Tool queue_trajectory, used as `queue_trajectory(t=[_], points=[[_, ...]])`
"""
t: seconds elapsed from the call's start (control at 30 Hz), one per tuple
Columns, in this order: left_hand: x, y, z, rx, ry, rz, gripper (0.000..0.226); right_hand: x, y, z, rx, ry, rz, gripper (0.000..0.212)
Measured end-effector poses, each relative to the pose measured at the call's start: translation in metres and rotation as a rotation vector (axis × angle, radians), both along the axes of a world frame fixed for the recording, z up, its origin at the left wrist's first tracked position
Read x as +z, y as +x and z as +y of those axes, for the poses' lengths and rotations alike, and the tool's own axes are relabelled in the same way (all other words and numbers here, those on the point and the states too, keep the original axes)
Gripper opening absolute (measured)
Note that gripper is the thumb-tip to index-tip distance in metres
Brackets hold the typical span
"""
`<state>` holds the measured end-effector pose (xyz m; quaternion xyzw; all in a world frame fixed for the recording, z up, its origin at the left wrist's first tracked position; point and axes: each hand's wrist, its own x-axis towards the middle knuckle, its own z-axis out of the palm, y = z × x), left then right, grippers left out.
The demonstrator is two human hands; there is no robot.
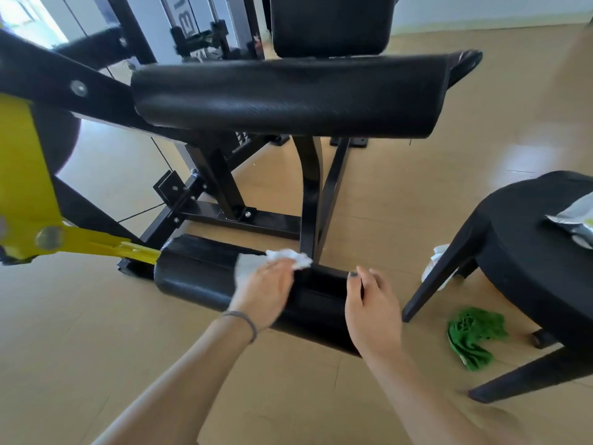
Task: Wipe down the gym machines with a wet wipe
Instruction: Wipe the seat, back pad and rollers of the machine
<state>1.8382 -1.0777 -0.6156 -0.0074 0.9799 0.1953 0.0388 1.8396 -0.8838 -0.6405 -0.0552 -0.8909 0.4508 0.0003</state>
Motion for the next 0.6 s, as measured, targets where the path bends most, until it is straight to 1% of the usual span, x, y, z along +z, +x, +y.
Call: queue_trajectory(t=[0.03,0.1,0.13,0.2,0.27,0.33,0.37,0.4,0.47,0.5,0.57,0.6], points=[[0.019,0.002,0.018,-0.011,0.115,-0.094,0.033,0.019,-0.002,0.000,0.008,-0.070,-0.058,0.054],[0.066,0.001,0.037,0.070,0.347,-0.254,0.035,0.063,-0.008,-0.001,-0.008,-0.306,-0.237,0.045],[0.093,-0.001,0.041,0.130,0.436,-0.297,0.037,0.087,-0.012,-0.002,-0.014,-0.415,-0.334,0.045],[0.148,-0.006,0.044,0.260,0.583,-0.317,0.041,0.136,-0.016,-0.003,-0.010,-0.548,-0.487,0.050],[0.202,-0.008,0.046,0.432,0.745,-0.337,0.043,0.192,-0.014,-0.001,-0.011,-0.632,-0.580,0.048],[0.250,-0.005,0.049,0.619,0.990,-0.446,0.042,0.246,-0.009,0.002,-0.031,-0.652,-0.602,0.046],[0.274,0.001,0.051,0.687,1.112,-0.506,0.044,0.273,-0.006,0.006,-0.047,-0.646,-0.618,0.044],[0.298,0.008,0.055,0.725,1.185,-0.554,0.047,0.299,-0.003,0.010,-0.055,-0.634,-0.631,0.044],[0.341,0.020,0.066,0.714,1.235,-0.624,0.050,0.349,0.003,0.020,-0.044,-0.611,-0.639,0.046],[0.361,0.024,0.072,0.691,1.259,-0.646,0.048,0.371,0.004,0.025,-0.038,-0.592,-0.650,0.047],[0.410,0.031,0.089,0.656,1.264,-0.657,0.037,0.417,0.005,0.037,-0.054,-0.556,-0.670,0.047],[0.432,0.033,0.097,0.621,1.222,-0.643,0.033,0.439,0.005,0.044,-0.069,-0.542,-0.659,0.048]])
